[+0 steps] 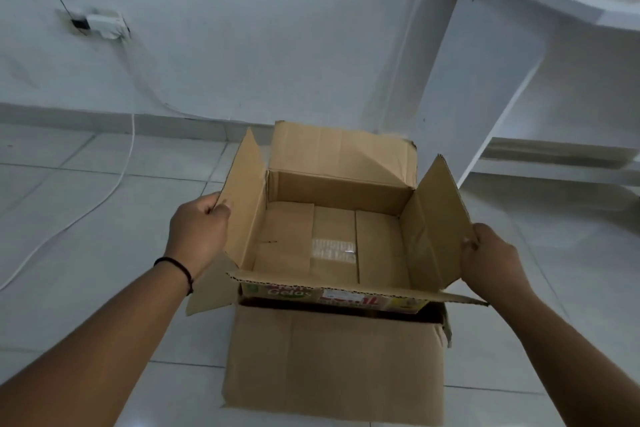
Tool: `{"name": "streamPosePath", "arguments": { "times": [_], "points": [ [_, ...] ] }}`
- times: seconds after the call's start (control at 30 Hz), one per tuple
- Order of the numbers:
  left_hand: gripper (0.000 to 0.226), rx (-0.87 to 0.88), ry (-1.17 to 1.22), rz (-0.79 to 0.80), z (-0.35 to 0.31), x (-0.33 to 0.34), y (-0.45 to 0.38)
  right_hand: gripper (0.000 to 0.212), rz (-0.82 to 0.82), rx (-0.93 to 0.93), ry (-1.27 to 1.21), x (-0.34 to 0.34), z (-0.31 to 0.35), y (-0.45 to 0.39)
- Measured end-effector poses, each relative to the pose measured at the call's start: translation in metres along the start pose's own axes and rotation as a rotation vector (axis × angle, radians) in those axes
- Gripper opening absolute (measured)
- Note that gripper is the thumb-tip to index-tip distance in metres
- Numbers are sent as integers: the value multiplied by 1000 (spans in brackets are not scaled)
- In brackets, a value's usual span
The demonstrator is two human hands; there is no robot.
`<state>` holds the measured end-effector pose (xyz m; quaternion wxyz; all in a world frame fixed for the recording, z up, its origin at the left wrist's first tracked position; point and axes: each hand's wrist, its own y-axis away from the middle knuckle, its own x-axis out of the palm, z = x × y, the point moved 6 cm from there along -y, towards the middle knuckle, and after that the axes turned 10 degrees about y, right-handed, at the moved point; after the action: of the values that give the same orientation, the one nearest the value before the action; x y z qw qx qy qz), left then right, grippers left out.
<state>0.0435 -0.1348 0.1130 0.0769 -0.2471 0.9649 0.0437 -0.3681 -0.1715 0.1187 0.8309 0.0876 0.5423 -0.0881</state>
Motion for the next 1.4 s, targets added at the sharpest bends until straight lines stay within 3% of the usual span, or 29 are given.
{"name": "streamPosePath", "arguments": {
  "times": [0.27, 0.4, 0.5, 0.63, 0.8, 0.93, 1.07, 1.2, 1.27, 1.4],
  "points": [
    [14, -137, -307, 8, 64, 39, -4, 9, 123, 61, -50, 61, -31, -11],
    [17, -174, -375, -12, 86, 46, -1, 13, 161, 94, 28, 97, -46, -10],
    [35, -115, -425, 25, 97, 56, 6, 11, 84, 45, 216, 114, -49, -6],
    [40, -71, -546, -2, 125, 60, 14, 12, -30, 57, 250, 133, -59, 4],
    [25, 19, -880, 36, 151, 71, 9, 12, -20, 103, 223, 152, -76, 9],
    [21, -48, -908, -1, 155, 72, 9, 23, 45, 142, 239, 156, -84, 5],
    [10, -228, -911, 106, 163, 73, -1, 32, 215, 103, 365, 169, -68, -7],
    [16, -153, -899, 81, 161, 76, 0, 33, 322, 201, 405, 172, -69, -13],
    [22, -96, -869, 18, 159, 73, 2, 32, 308, 223, 413, 172, -68, -13],
    [24, -30, -765, -54, 159, 68, 5, 27, 110, 192, 185, 166, -64, -9]
  ]
}}
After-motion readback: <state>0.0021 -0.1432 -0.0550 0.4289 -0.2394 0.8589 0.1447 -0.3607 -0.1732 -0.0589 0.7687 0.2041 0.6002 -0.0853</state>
